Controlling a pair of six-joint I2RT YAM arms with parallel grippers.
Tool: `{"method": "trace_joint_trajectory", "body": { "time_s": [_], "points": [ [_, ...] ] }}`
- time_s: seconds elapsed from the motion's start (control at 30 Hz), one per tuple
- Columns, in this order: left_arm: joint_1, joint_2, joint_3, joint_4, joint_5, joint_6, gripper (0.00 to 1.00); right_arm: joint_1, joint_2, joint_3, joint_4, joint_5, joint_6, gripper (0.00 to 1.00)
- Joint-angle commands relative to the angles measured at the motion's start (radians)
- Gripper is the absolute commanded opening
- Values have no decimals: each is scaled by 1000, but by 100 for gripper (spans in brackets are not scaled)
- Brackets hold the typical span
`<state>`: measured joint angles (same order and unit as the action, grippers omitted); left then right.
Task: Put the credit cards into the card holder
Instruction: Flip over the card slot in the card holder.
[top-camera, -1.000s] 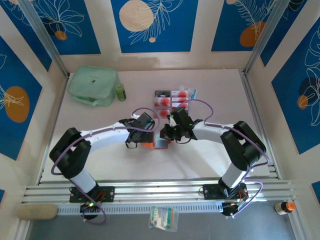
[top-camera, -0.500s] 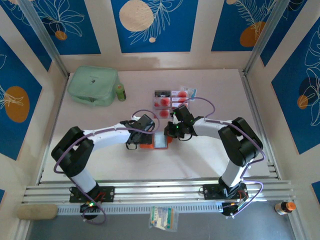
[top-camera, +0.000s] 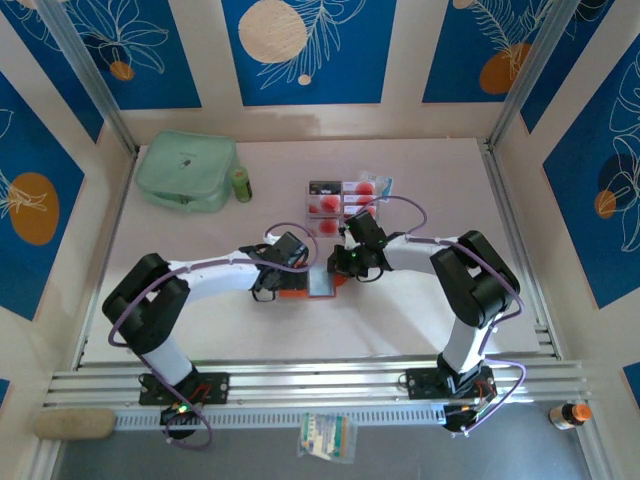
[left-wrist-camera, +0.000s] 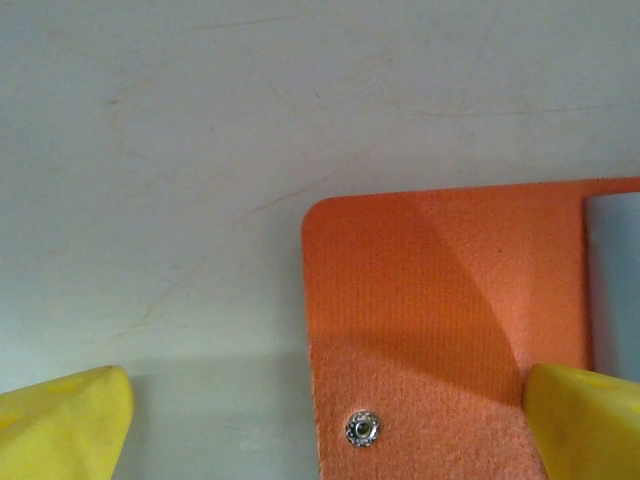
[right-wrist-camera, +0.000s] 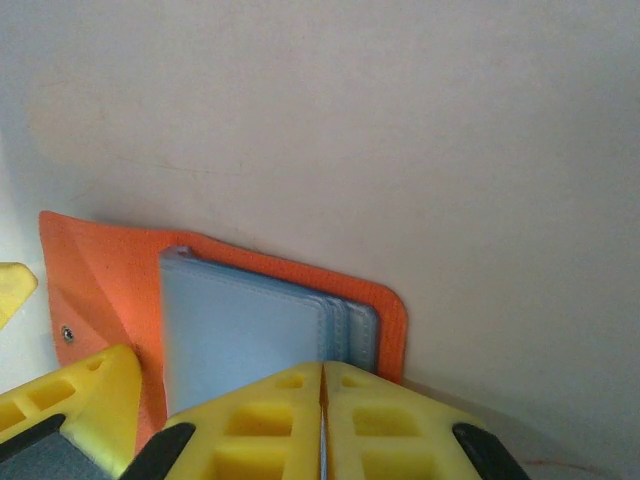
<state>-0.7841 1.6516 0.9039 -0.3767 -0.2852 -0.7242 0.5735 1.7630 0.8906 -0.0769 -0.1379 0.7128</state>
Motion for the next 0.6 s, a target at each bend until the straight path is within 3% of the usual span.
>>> {"method": "trace_joint_trajectory", "body": {
  "time_s": [0.0, 0.23, 0.57],
  "points": [
    [-7, -29, -15, 18, 13, 3, 100, -3, -42, 9, -36, -7, -17, 10],
    [-6, -56, -40, 46, 10, -7, 100, 3, -73, 17, -41, 9, -19, 14],
    [-7, -69, -55, 73, 16, -4, 100, 15, 3, 31, -21, -20, -15, 14]
  ]
}}
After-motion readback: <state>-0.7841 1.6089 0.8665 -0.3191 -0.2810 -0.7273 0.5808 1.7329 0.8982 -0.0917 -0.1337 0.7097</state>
